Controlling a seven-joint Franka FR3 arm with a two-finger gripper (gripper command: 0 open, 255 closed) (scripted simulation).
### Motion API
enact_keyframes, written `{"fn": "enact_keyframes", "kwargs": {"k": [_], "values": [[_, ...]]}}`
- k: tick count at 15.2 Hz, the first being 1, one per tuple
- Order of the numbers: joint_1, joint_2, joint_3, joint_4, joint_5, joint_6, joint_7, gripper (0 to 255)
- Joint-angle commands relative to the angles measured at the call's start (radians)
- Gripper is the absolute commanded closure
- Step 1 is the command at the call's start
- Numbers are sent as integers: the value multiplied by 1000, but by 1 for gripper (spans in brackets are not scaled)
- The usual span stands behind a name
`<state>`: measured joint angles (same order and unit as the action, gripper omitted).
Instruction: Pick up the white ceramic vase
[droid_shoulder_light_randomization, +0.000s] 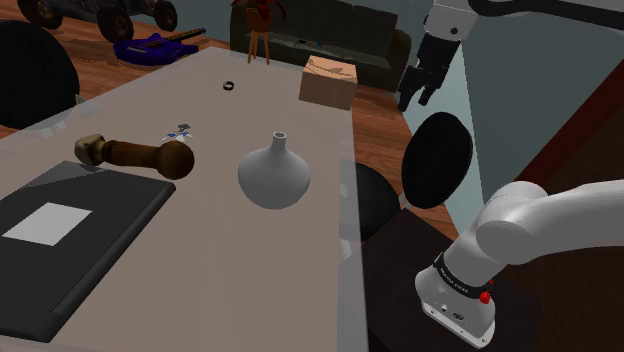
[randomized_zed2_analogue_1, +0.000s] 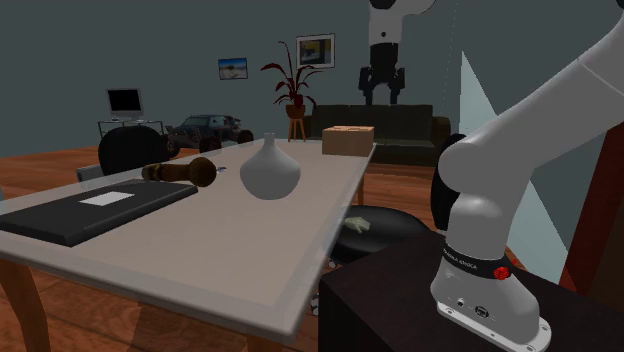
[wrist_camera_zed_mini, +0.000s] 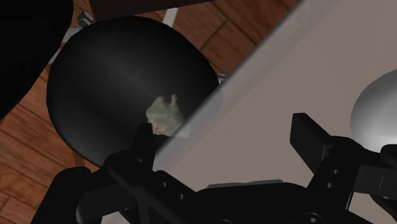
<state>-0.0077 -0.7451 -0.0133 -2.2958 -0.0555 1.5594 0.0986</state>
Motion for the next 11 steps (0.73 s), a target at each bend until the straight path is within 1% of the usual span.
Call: {"fn": "enact_keyframes", "kwargs": {"k": [1, 6, 11], "values": [[0, 0, 0, 0, 0, 0, 0, 0], [44, 105, 82, 41, 47, 61, 65, 0], [80, 225, 162, 106, 77, 116, 128, 0]]}}
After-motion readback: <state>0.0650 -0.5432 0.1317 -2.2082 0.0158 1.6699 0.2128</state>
